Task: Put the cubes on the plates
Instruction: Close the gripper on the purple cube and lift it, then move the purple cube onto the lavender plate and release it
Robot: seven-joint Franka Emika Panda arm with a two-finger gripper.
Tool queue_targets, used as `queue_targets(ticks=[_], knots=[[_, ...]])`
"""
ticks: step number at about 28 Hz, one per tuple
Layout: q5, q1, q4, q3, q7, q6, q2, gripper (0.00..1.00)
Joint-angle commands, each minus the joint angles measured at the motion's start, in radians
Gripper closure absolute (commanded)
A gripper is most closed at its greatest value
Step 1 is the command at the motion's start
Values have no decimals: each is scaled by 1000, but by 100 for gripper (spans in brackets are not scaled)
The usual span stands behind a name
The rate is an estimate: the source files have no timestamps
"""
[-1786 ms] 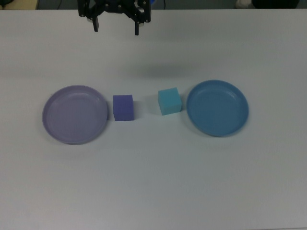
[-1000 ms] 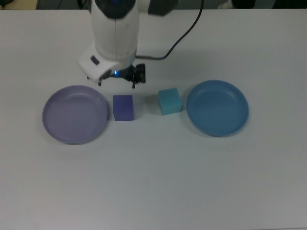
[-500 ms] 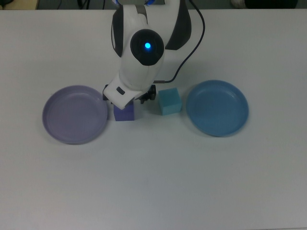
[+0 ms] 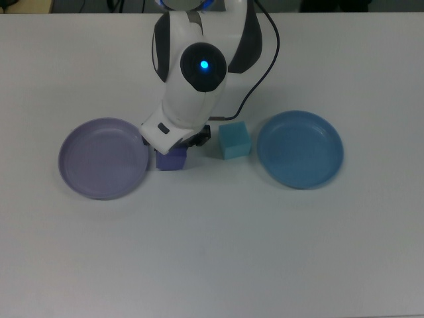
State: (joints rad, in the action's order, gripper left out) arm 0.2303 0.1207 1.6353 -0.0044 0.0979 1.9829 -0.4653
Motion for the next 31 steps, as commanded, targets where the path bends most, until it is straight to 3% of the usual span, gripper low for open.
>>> queue_targets(ticks=[1,7,13,15,16,18,19,23,27,31], knots=[[-65,-50,-9,-8,-3,10,62,100],[-80,-110,-11,-9,-23,7,76,100],[-51,-187,-12,-9,-41,20,18,95],[-52,-187,-12,-9,-44,27,10,75],[-55,-188,-14,-9,-44,25,13,59],[-68,-191,-12,-9,-38,22,20,12],[-69,-191,-15,-9,-27,17,24,0],[-81,-193,-15,-9,-27,11,43,0],[-161,-191,-23,-9,-26,-32,82,0],[-189,-162,-31,14,-33,-145,122,0]])
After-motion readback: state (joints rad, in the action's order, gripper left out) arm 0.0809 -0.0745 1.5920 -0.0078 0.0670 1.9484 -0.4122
